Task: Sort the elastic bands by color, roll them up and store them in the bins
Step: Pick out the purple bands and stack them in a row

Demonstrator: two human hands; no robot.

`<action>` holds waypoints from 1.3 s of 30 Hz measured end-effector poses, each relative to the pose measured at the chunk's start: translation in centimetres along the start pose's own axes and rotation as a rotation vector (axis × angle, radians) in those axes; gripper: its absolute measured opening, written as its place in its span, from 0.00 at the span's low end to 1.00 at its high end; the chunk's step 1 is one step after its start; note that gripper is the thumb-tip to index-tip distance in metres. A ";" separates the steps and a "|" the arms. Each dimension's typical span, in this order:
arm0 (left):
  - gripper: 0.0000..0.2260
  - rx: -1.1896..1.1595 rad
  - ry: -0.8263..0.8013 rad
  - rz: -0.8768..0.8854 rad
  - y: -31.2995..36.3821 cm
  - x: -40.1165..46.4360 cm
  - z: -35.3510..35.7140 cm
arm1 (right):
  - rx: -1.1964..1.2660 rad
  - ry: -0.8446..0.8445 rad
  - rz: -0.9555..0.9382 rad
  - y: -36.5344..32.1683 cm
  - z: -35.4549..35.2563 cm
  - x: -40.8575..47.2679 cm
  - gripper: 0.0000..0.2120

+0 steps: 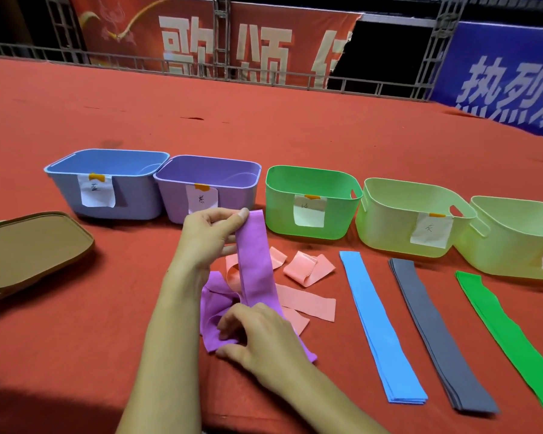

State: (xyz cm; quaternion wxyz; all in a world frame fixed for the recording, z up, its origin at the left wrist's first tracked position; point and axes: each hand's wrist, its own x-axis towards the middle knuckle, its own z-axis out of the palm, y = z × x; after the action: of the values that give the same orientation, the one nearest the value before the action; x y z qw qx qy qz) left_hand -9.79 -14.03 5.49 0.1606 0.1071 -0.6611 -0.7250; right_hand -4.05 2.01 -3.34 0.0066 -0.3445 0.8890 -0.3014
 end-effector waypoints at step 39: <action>0.11 -0.050 -0.352 0.067 5.5 -5.9 6.8 | 0.819 0.610 -0.058 -2.3 -23.7 -6.5 0.14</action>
State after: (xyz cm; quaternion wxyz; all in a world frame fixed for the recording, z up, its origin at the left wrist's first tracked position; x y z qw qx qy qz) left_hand -6.33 -5.96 11.33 0.0689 -0.0476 -0.6638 -0.7432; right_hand -2.91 17.34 16.01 -0.1272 -0.2347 0.6496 -0.7119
